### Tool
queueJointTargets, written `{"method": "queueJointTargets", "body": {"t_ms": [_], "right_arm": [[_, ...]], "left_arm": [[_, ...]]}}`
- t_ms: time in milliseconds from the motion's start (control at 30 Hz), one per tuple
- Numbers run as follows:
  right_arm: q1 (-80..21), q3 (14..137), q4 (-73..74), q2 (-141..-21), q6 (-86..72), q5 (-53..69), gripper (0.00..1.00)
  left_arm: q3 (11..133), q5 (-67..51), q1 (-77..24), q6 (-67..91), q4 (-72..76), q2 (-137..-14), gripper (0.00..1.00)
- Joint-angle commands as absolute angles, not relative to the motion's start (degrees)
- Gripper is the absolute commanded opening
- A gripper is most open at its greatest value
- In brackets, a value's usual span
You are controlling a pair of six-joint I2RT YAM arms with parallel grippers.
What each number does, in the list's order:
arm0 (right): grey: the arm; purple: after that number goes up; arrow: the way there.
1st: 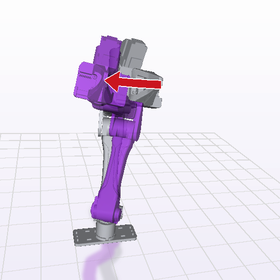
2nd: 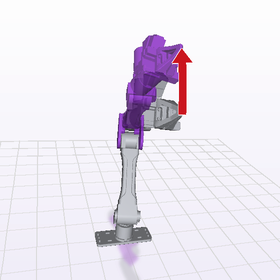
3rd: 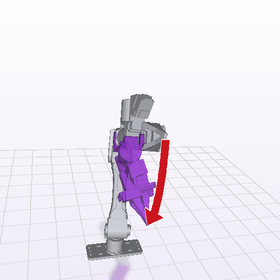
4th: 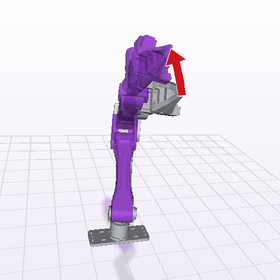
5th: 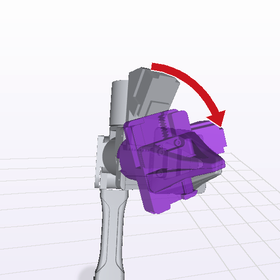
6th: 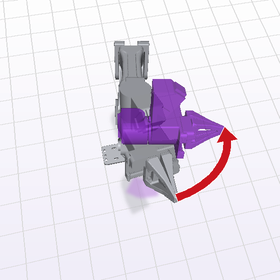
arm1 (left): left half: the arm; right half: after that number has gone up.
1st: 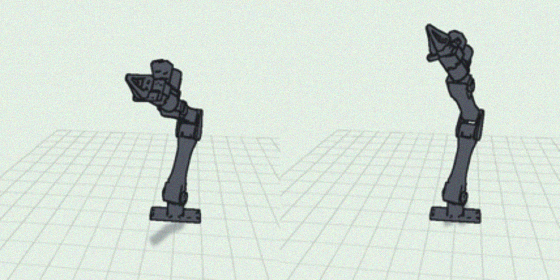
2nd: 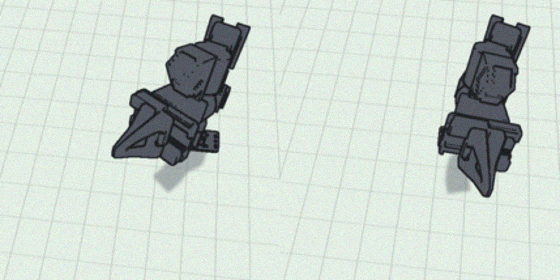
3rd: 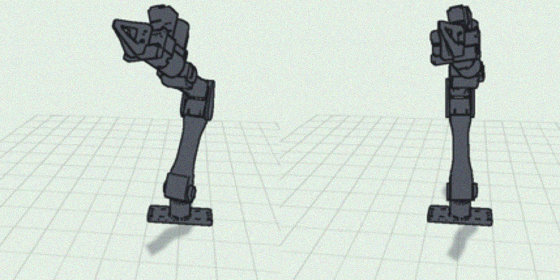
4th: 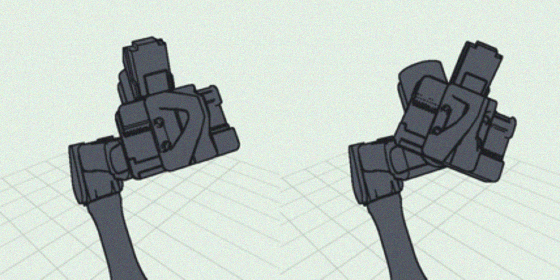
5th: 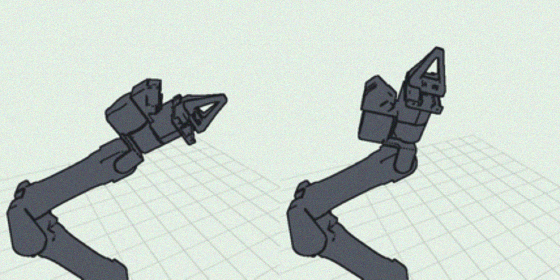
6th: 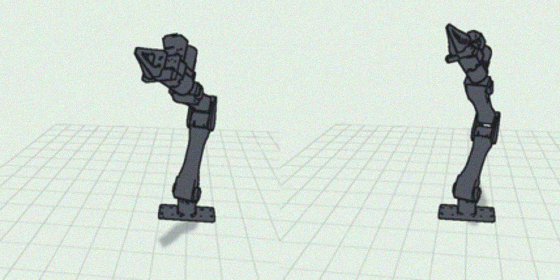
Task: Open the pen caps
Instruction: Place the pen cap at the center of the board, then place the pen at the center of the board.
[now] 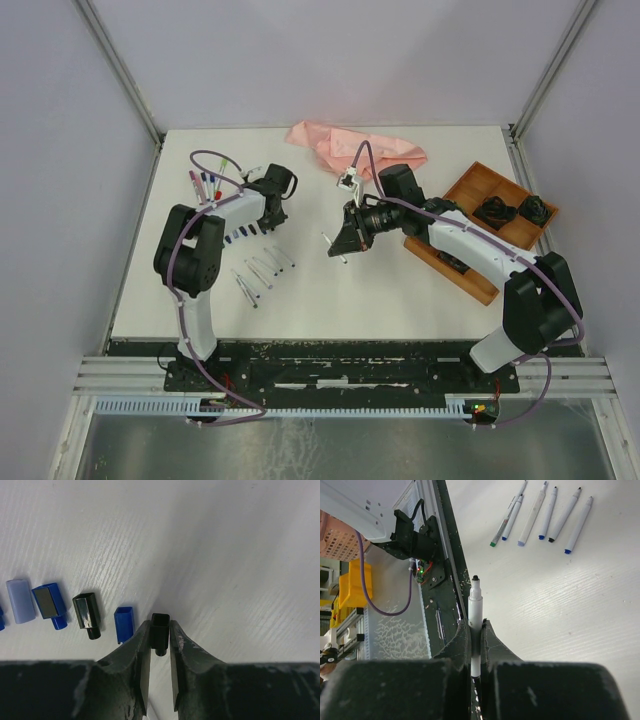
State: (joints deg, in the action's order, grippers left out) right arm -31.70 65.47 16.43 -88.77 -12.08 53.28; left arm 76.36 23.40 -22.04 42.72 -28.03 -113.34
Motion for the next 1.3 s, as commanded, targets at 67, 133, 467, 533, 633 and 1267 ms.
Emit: {"method": "queueJointTargets", "body": {"t_ms": [67, 133, 467, 533, 633, 1267], "right_arm": [[-31.3, 67.9, 15.7, -87.9, -11.2, 52.8, 0.00], [-31.3, 67.9, 15.7, -87.9, -11.2, 52.8, 0.00], [-31.3, 67.5, 15.5, -88.4, -10.6, 52.0, 0.00], [-31.2, 67.3, 15.6, -88.6, -10.3, 51.4, 0.00], [-31.3, 67.1, 15.8, -88.7, -9.4, 50.5, 0.00], [-36.4, 74.3, 24.4, -101.0, 0.8, 37.2, 0.04]], "left_arm": [[78.5, 24.4, -22.0, 40.9, -28.7, -113.2, 0.32], [78.4, 24.3, -22.0, 40.9, -28.7, -113.0, 0.33], [78.5, 22.5, -22.1, 39.4, -29.0, -107.5, 0.36], [77.5, 21.9, -22.1, 38.7, -28.4, -105.1, 0.36], [74.4, 20.8, -22.0, 37.7, -26.5, -100.7, 0.36], [31.6, 9.8, -21.9, 32.0, -1.1, -48.0, 0.59]]}}
